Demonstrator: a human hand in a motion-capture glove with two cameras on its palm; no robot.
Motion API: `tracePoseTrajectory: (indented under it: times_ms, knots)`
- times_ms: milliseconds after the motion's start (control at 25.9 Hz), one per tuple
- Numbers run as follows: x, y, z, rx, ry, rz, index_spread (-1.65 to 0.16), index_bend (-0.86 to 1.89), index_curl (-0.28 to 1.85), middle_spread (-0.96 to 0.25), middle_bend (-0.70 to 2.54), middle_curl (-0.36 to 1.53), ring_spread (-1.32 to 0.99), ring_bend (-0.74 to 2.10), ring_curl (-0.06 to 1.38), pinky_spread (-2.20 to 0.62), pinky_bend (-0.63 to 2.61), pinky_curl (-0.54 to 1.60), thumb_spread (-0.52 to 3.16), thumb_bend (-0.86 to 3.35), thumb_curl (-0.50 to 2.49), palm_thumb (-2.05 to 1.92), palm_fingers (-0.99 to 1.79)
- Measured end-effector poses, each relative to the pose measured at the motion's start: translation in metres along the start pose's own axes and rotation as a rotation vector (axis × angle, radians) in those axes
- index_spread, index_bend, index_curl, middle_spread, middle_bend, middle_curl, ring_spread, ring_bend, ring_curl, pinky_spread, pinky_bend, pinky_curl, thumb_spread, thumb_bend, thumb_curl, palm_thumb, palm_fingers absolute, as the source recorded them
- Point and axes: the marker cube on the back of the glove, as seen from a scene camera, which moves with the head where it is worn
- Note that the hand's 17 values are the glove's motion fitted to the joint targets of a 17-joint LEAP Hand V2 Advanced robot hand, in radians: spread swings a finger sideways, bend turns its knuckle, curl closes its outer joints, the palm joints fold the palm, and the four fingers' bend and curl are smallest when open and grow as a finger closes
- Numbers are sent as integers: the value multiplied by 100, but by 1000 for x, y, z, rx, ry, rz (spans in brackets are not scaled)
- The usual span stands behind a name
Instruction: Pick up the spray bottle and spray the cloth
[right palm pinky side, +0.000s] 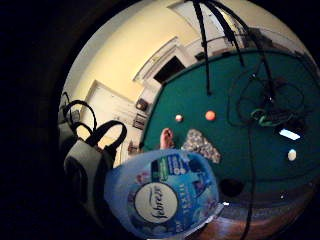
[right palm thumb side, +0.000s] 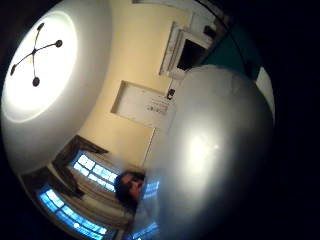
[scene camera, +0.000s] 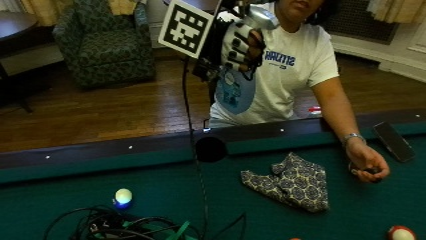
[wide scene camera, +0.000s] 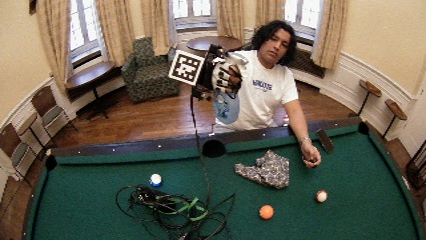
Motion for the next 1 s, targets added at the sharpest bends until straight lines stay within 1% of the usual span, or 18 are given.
tracePoseTrajectory:
  times_ms: [77,154,347,733,888,1004]
  knots:
    - [5,-16,22,0,37,60,-27,42,54,-21,68,56,-20,81,49,-30,51,43,33,-3,74,90,138]
    - [15,-22,44,-46,74,140,-27,42,54,-21,68,56,-20,81,49,-30,51,43,33,-3,74,90,138]
    - [48,-21,97,-300,154,343,-27,41,55,-21,68,57,-20,81,49,-31,51,43,32,-3,76,90,138]
    - [123,-4,196,-602,330,618,-28,39,57,-21,68,57,-20,81,49,-31,51,43,32,-3,78,89,138]
    - [146,7,226,-710,373,758,-28,38,58,-21,68,57,-20,81,49,-31,51,43,32,-3,79,89,138]
    - [172,24,242,-781,476,821,-28,38,59,-21,68,57,-20,80,49,-31,51,43,32,-3,79,89,138]
